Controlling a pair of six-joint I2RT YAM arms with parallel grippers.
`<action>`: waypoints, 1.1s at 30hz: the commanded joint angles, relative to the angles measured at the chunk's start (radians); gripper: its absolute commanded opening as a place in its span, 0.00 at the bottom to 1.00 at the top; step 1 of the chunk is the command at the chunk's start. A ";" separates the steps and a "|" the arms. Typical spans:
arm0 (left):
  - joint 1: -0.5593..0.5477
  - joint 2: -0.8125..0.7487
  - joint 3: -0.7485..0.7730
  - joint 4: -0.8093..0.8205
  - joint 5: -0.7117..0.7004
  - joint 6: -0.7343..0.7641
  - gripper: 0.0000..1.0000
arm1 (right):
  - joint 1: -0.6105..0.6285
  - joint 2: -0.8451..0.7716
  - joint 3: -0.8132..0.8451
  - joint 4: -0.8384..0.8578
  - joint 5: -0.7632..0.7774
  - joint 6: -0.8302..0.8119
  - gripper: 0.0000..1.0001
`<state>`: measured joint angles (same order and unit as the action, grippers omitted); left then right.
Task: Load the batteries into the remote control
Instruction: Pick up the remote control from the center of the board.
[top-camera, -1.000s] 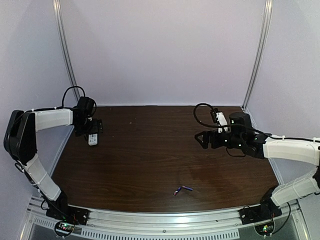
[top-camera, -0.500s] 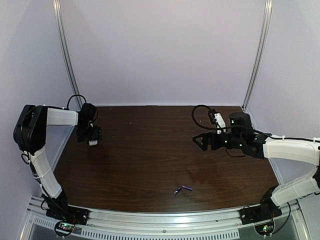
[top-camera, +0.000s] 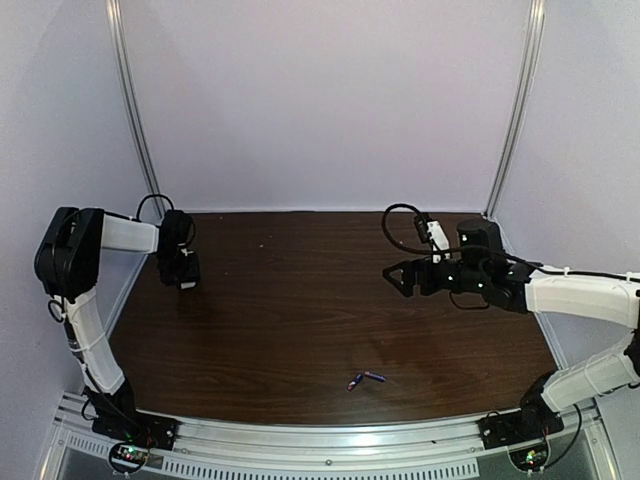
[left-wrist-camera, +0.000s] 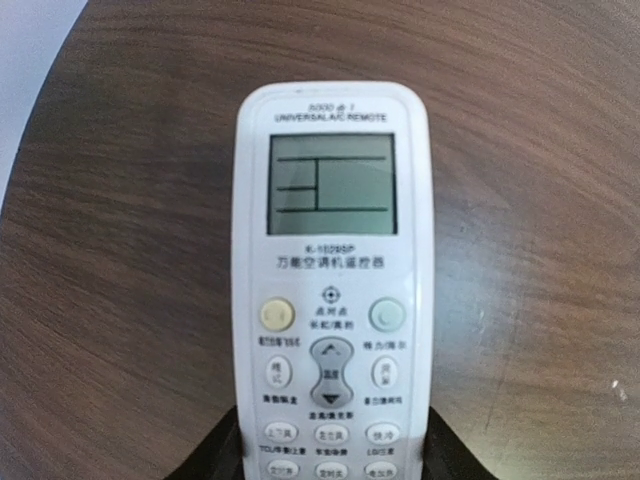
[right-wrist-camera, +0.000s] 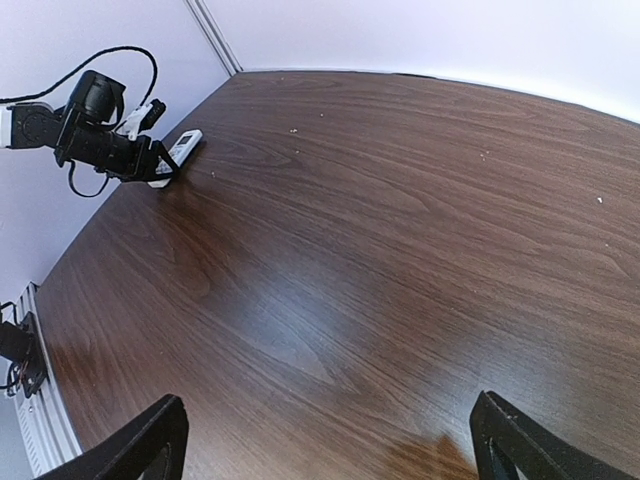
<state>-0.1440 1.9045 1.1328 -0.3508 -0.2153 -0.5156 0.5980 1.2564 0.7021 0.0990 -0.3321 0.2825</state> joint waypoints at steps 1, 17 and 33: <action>0.012 0.026 0.017 0.019 0.073 0.006 0.35 | 0.000 0.011 0.050 -0.027 -0.008 -0.019 1.00; -0.289 -0.322 0.027 -0.054 0.778 0.215 0.20 | 0.016 -0.057 0.143 -0.092 -0.202 -0.151 1.00; -0.596 -0.526 0.099 -0.330 1.270 0.391 0.21 | 0.216 -0.299 0.223 -0.384 -0.195 -0.371 0.94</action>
<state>-0.6865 1.3918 1.2228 -0.6392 0.9379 -0.1513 0.7635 0.9970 0.8688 -0.1600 -0.5518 -0.0025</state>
